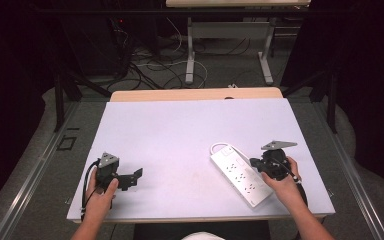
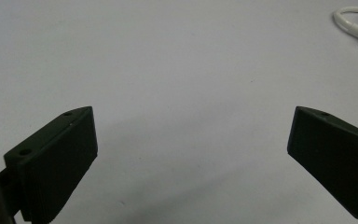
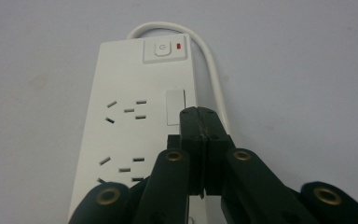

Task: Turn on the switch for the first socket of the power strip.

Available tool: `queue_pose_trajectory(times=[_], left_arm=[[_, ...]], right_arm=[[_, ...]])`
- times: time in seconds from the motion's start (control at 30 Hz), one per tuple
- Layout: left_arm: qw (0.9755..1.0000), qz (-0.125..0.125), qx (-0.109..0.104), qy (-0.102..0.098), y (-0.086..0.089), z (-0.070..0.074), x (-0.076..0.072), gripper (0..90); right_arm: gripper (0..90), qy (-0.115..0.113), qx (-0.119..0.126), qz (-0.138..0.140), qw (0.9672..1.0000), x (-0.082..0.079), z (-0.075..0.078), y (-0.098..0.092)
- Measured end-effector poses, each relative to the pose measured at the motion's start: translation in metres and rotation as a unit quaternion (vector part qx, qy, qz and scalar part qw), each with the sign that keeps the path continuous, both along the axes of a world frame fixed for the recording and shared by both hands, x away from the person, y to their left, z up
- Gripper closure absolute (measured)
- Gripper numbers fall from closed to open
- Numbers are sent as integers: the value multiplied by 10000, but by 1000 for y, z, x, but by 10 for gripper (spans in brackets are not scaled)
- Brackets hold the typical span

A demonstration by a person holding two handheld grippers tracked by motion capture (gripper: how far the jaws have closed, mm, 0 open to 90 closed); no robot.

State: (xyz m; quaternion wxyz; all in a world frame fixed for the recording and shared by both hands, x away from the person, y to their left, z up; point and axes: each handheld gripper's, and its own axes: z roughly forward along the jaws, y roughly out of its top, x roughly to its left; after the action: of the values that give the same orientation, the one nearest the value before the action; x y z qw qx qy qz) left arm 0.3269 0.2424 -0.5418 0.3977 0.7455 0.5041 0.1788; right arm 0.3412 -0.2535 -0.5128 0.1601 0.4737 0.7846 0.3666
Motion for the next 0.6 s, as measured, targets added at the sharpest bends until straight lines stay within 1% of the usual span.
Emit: queue_pose_trajectory(times=[0.17,0.37,0.47,0.6], left_arm=[[10000,19,-13,11,0,0,0,16],[10000,3,-21,23,1,-1,0,16],[10000,0,-17,24,1,0,0,16],[10000,0,-14,20,1,0,0,16]], right_arm=[[900,84,-38,79,9999,4,-1,2],[900,239,-89,118,9996,9,-1,6],[900,262,-132,167,9994,13,0,7],[900,356,-127,143,9992,18,1,10]])
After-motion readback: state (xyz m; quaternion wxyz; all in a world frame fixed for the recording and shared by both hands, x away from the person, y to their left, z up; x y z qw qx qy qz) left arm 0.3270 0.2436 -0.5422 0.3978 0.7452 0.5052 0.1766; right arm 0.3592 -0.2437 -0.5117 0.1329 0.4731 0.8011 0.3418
